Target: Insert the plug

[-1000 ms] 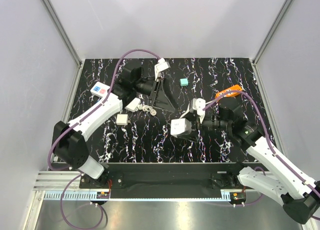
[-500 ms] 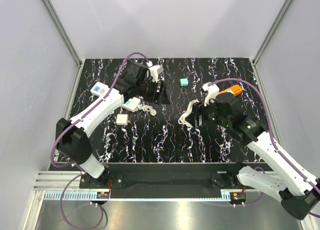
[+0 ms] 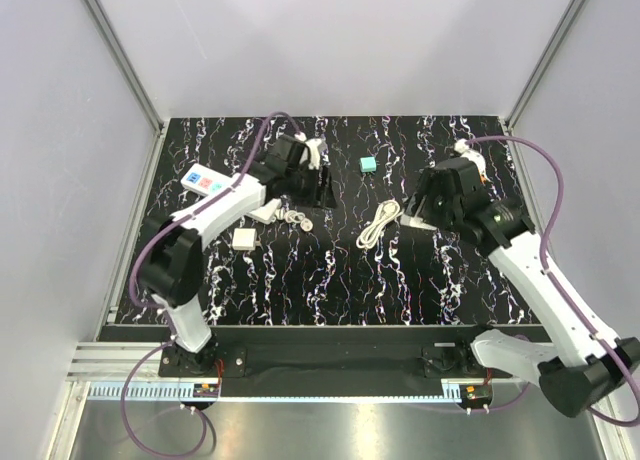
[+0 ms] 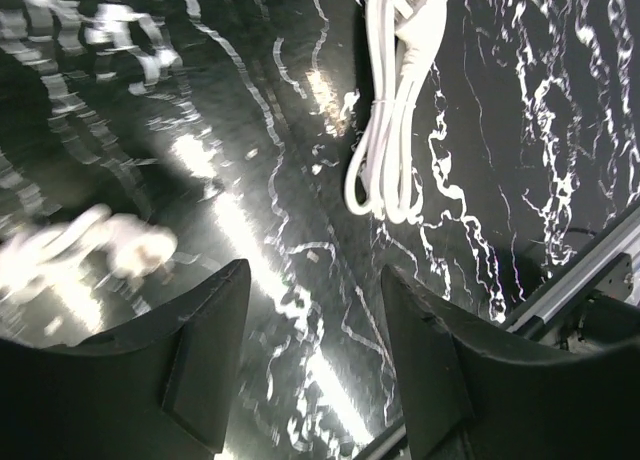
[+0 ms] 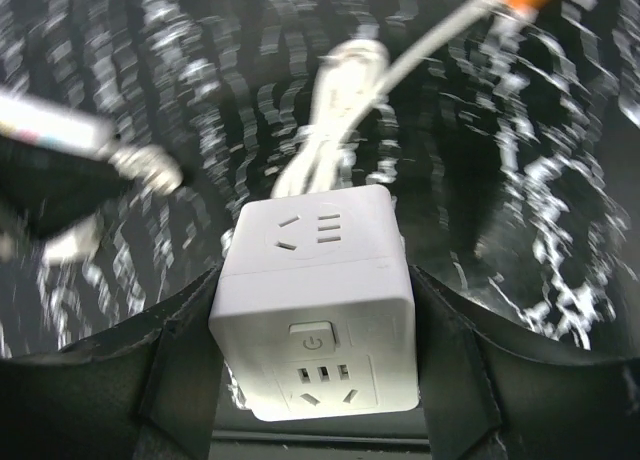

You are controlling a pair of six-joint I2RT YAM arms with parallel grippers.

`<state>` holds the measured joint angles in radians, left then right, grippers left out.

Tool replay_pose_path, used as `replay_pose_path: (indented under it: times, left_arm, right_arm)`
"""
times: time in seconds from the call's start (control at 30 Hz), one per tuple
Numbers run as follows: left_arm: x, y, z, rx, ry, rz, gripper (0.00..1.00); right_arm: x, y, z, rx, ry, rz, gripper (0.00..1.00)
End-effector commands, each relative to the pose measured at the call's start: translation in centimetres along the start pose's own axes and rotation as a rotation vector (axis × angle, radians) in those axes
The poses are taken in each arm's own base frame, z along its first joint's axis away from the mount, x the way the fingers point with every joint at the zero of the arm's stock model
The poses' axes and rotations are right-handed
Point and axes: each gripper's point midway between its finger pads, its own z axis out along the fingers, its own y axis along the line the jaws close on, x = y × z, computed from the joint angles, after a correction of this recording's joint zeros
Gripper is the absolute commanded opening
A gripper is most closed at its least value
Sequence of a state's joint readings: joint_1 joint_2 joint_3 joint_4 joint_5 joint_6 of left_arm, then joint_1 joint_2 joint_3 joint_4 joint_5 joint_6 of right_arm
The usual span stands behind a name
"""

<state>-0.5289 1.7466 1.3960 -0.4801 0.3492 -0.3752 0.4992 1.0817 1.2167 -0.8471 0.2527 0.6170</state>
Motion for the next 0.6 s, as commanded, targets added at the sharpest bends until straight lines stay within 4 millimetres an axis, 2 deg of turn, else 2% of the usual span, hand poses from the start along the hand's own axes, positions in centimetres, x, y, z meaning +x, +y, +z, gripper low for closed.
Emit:
replay_pose_path:
  times: [0.0,0.03,0.07,0.13,0.17,0.3,0.47,0.57]
  left_arm:
    - [-1.1,-3.5,2.6,0.114,-0.034,0.047,0.58]
    - [-0.7,-4.1,3.8,0.126,-0.019,0.049,0.57]
    - [-0.6,-3.9,4.3,0.124,-0.015,0.047,0.57]
    - [0.3,-4.7,6.1,0.145,0.002,0.05,0.57]
    - [0.6,-5.1,6.6,0.16,0.01,0.041,0.57]
    - [2.6,-7.1,9.3,0.211,0.044,0.044,0.55]
    - [4.7,-8.9,11.7,0.271,0.081,0.035,0.54]
    - [5.6,-8.9,12.5,0.255,0.093,0.049,0.54]
  right_arm:
    - [-2.7,-3.4,-0.2,0.181,-0.059,0.251,0.0]
    - [-3.3,-4.5,-0.1,0.239,-0.057,0.342,0.0]
    - [-3.7,-4.9,-0.1,0.261,-0.057,0.385,0.0]
    - [-4.4,-5.6,0.5,0.324,-0.061,0.481,0.0]
    - [-5.2,-6.1,0.0,0.354,-0.071,0.522,0.0]
    - [-6.7,-6.8,1.3,0.423,-0.095,0.637,0.0]
    - [-7.8,-8.0,2.5,0.46,-0.084,0.683,0.0]
    - [-7.7,-9.2,2.5,0.492,-0.088,0.664,0.0]
